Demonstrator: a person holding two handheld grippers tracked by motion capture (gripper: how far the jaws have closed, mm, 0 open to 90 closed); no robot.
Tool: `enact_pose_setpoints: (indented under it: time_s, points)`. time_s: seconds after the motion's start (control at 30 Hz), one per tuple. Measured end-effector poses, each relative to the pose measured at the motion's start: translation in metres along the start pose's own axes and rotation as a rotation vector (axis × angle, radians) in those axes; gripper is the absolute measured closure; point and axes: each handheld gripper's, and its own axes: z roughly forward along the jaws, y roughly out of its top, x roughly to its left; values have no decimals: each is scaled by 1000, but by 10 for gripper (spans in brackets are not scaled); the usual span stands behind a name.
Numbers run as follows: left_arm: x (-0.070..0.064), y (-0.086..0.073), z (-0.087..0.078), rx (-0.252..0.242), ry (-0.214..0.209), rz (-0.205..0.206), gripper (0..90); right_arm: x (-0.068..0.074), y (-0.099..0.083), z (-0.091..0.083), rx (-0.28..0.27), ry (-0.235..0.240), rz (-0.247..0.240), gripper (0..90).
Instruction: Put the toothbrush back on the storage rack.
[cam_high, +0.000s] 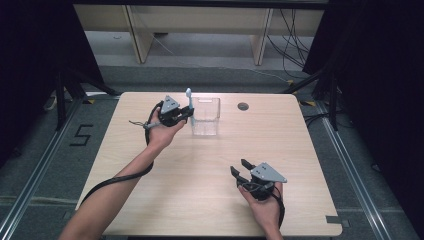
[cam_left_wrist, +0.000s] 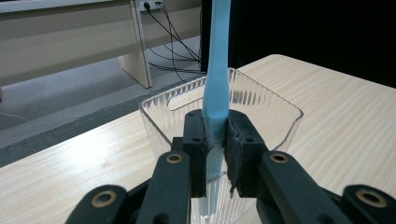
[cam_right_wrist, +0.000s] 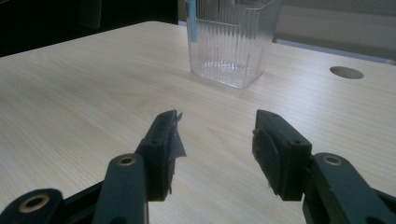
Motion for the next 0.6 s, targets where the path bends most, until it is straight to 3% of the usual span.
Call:
enact_pose_setpoints:
  time_s: [0.07,0.2,0.3,0.33,0.6]
  points:
    - [0,-1,1,1,1,-3,782,-2,0,2,-12,12,-25,509]
    - [0,-2,2,4,2,-1,782,-2,0,2,-11,13,-26,508]
    - [0,-3,3,4,3,-8,782,-2,0,1,1,3,-24,507]
    - [0,-4,3,6,3,-8,782,-3,0,1,-6,-6,-45,507]
    - [0,-6,4,15,7,-12,782,-2,-1,2,2,3,-19,504]
